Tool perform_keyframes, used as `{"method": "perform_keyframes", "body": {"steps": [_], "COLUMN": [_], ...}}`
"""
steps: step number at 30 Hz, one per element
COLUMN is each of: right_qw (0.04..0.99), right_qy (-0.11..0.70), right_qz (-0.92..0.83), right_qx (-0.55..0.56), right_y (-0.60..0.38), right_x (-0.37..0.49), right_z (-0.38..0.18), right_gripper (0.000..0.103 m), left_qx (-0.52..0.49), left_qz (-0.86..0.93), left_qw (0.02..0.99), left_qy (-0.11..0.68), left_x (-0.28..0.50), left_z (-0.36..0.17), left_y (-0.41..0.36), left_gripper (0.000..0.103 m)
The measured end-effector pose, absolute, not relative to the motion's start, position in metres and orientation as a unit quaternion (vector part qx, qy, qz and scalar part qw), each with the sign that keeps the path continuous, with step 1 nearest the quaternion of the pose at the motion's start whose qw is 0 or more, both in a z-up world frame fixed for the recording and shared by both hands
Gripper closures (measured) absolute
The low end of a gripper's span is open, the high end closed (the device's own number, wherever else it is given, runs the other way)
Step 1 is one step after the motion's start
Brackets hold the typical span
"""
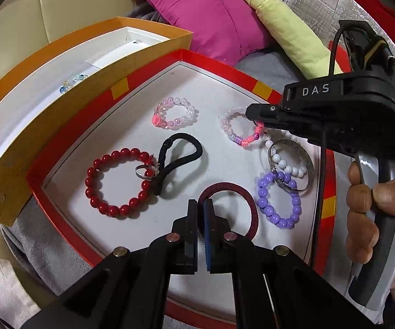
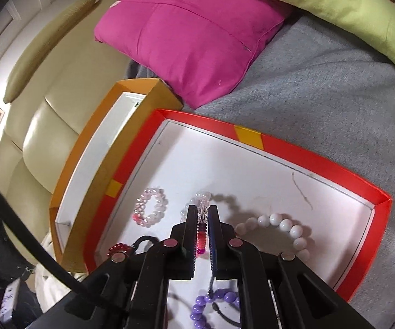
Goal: Organize jewelry
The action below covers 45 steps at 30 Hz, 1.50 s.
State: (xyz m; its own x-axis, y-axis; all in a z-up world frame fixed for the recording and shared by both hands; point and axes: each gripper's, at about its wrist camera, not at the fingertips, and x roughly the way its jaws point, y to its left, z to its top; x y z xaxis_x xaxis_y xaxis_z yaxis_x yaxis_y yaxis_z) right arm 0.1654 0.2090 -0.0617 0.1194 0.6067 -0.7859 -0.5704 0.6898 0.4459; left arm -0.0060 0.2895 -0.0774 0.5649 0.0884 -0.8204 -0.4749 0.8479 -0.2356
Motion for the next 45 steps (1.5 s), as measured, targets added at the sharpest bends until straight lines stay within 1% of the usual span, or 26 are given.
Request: {"method": "perform_keyframes", "body": {"steps": [4, 5, 20, 22, 23, 25, 27, 28, 29, 35, 37, 39, 43, 45], "right_qw": [0.753, 0.753, 0.762, 0.765, 0.767, 0.772, 0.778, 0.783, 0.787, 0.797, 0.801, 0.808, 0.821, 0.826], "right_qy": [0.531, 0.532, 0.524, 0.521, 0.519, 0.514, 0.506, 0.499, 0.493, 0.474, 0.465, 0.456, 0.435, 0.423], "right_qz": [0.388, 0.387, 0.380, 0.378, 0.376, 0.374, 0.372, 0.371, 0.370, 0.373, 0.374, 0.369, 0.361, 0.358], "right_qx": [0.009, 0.007, 0.001, -0.001, -0.003, -0.007, -0.009, -0.011, -0.013, -0.034, -0.044, -0.057, -0.081, -0.099], "right_y": [0.211, 0.212, 0.203, 0.198, 0.197, 0.191, 0.184, 0.181, 0.178, 0.160, 0.152, 0.144, 0.126, 0.119], "right_x": [0.167, 0.167, 0.168, 0.168, 0.167, 0.165, 0.163, 0.160, 0.158, 0.138, 0.131, 0.124, 0.109, 0.098], "right_z": [-0.061, -0.061, -0.051, -0.047, -0.046, -0.042, -0.036, -0.033, -0.030, -0.017, -0.012, -0.007, 0.003, 0.008], "right_gripper": [0.094, 0.092, 0.092, 0.089, 0.084, 0.072, 0.042, 0.039, 0.038, 0.038, 0.038, 0.036, 0.034, 0.030], "left_qx": [-0.219, -0.219, -0.220, -0.219, -0.217, -0.217, -0.217, -0.214, -0.211, -0.199, -0.193, -0.190, -0.192, -0.193], "left_qz": [0.164, 0.165, 0.178, 0.180, 0.181, 0.185, 0.192, 0.199, 0.204, 0.216, 0.223, 0.235, 0.253, 0.261], "left_qw": [0.855, 0.855, 0.852, 0.853, 0.853, 0.854, 0.855, 0.856, 0.857, 0.862, 0.863, 0.862, 0.858, 0.857], "left_qy": [0.440, 0.440, 0.440, 0.439, 0.438, 0.436, 0.431, 0.426, 0.423, 0.414, 0.411, 0.407, 0.403, 0.400], "left_x": [-0.005, -0.005, -0.005, -0.007, -0.007, -0.010, -0.013, -0.016, -0.018, -0.031, -0.037, -0.043, -0.053, -0.057], "left_z": [-0.077, -0.077, -0.073, -0.071, -0.070, -0.067, -0.063, -0.059, -0.057, -0.042, -0.039, -0.035, -0.030, -0.026], "left_y": [0.290, 0.289, 0.293, 0.294, 0.293, 0.293, 0.292, 0.291, 0.290, 0.286, 0.286, 0.286, 0.288, 0.287], "left_gripper": [0.099, 0.099, 0.099, 0.098, 0.096, 0.086, 0.056, 0.050, 0.046, 0.046, 0.044, 0.039, 0.037, 0.036]}}
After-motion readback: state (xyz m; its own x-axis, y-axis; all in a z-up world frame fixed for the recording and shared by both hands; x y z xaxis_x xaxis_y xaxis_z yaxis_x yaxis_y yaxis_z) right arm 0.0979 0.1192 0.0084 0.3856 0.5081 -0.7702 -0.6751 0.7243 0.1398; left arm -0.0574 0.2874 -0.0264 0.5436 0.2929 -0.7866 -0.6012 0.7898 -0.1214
